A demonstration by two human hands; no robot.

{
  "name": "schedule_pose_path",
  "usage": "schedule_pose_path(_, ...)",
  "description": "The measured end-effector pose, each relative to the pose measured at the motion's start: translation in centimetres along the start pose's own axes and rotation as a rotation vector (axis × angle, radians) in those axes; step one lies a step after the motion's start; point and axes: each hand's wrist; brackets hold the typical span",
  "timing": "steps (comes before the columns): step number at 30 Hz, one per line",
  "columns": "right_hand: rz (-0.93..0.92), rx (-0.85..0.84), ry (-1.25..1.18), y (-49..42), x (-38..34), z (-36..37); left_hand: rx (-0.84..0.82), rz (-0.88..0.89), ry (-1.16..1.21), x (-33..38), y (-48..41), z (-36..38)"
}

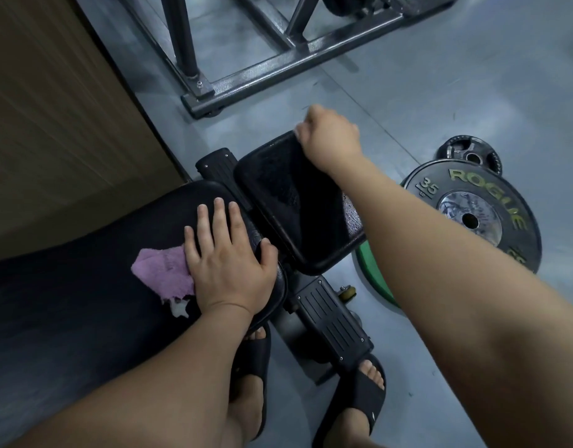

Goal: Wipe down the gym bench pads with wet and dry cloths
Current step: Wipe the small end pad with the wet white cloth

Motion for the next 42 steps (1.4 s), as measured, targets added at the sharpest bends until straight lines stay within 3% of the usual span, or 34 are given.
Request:
schedule_pose_path(3,0.011,0.001,-0.077,1.4,3.0,-0.3,0.004,0.001,0.000,0.0,-0.1,0.1)
schedule_pose_path(7,-0.278,0.087,-0.024,9.3,4.3,-0.7,0.009,0.001,-0.001,-0.1,-0.1,0.1)
schedule_pose_path(11,-0.531,0.019,0.045,12.3,5.6,-1.0,0.009,0.003,-0.008,0.0,-0.1,0.0)
schedule_pose_path(15,-0.273,0.075,0.062,6.8,5.4,-1.4,0.007,0.002,0.006,0.0,0.0,0.0)
schedule_pose_path(17,-0.237,0.097,0.086,6.8,4.3,-1.1,0.008,0.003,0.004,0.0,0.0,0.1)
schedule_pose_path(19,-0.360,0.140,0.044,9.8,3.0,-0.8,0.014,0.004,-0.002,-0.1,0.0,0.2)
schedule_pose_path(24,-0.851,-0.039,0.012,16.7,4.6,-1.8,0.024,0.010,-0.008,-0.1,-0.1,0.2)
schedule_pose_path(26,-0.764,0.029,0.045,14.7,6.2,-1.7,0.020,0.010,-0.009,-0.1,0.0,0.3)
schedule_pose_path(30,-0.361,0.224,0.004,14.3,6.0,-0.7,0.016,0.011,-0.002,-0.1,0.0,0.1)
schedule_pose_path(35,-0.623,0.151,0.019,20.7,3.5,-0.4,0.011,0.014,0.001,-0.1,0.1,0.2)
schedule_pose_path(39,-0.541,0.197,0.037,19.1,4.8,-1.0,0.011,0.016,0.012,-0.1,0.1,0.2)
schedule_pose_path(42,-0.630,0.133,-0.053,18.0,3.7,-0.6,0.010,0.019,0.006,-0.1,0.1,0.2)
Point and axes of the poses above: each hand's wrist, its own y-axis away from the middle knuckle, its own z-axis out of the palm, x = y × z, and after that the axes turned 7 degrees about y, right-handed
